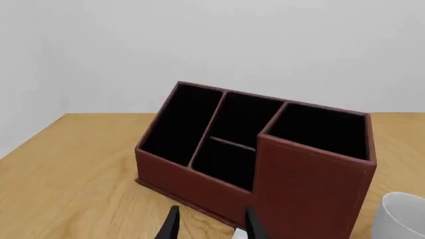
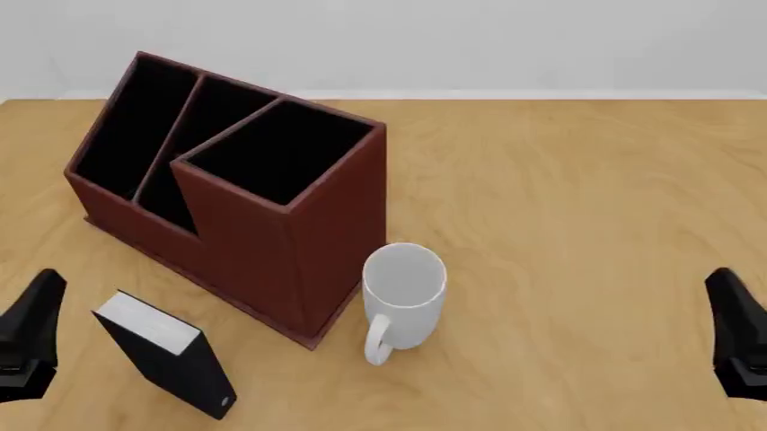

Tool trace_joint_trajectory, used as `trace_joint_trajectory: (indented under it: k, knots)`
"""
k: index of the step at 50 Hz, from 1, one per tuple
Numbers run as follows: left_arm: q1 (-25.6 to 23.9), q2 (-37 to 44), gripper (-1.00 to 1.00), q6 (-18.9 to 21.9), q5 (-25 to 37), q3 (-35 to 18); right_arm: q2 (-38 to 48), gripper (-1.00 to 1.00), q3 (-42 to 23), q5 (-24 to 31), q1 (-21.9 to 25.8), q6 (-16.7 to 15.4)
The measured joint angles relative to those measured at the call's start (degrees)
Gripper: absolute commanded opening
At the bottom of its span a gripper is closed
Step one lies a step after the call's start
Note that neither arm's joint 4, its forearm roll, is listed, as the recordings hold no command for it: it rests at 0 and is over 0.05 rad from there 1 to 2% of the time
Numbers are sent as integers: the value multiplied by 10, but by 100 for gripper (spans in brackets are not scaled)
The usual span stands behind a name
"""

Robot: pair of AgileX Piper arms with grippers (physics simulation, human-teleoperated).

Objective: Pick up the book and place it in the front compartment of the caddy.

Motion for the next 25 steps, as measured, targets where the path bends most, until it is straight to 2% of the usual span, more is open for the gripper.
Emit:
trace_joint_trajectory:
  k: [20,25]
  knots:
    - [2,11,100,2,-9,-1,18,100,0,-10,-1,-5]
    - [5,14,100,3,-12,-1,55,100,-1,-33,5,3]
